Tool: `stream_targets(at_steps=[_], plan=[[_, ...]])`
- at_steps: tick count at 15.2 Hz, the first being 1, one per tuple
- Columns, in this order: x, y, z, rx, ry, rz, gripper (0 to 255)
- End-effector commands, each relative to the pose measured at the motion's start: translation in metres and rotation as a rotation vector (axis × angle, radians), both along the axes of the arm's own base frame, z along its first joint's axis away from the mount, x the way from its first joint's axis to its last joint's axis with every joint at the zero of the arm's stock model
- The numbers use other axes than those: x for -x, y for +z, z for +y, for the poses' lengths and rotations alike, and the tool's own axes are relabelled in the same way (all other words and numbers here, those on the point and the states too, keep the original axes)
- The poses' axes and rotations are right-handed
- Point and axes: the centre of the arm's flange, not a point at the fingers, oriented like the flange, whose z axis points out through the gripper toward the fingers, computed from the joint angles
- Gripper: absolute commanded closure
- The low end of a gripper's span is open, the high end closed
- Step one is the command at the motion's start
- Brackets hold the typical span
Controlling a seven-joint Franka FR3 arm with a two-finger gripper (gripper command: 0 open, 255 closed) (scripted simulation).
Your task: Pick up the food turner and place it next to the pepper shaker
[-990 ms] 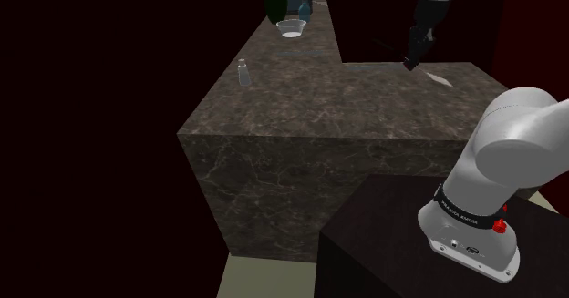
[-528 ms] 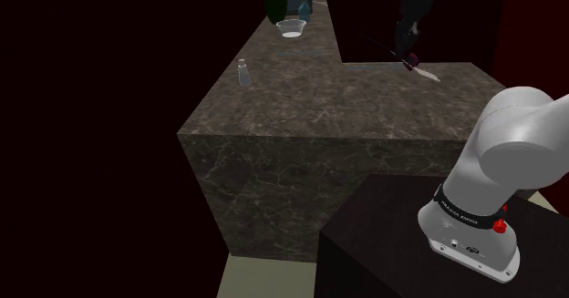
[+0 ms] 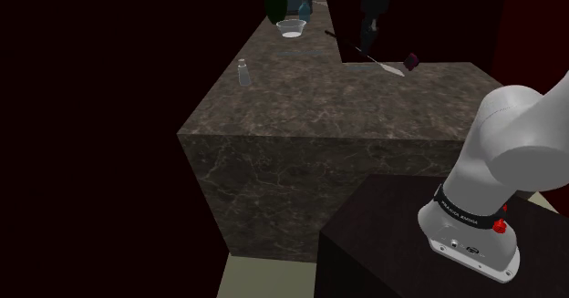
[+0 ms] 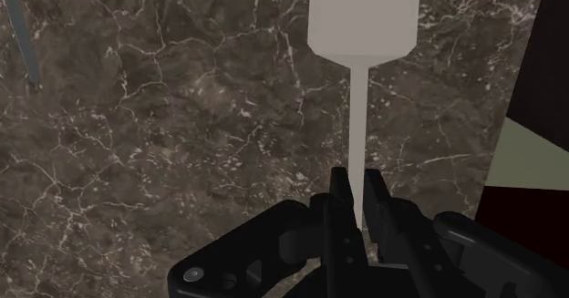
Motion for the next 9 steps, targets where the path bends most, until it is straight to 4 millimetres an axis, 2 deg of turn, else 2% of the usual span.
stream_targets(at_steps=[1, 9], plan=[[-0.025, -0.003, 0.015, 0.0, 0.0, 0.0, 255], [-0.12, -0.003, 0.062, 0.0, 0.0, 0.0, 255]])
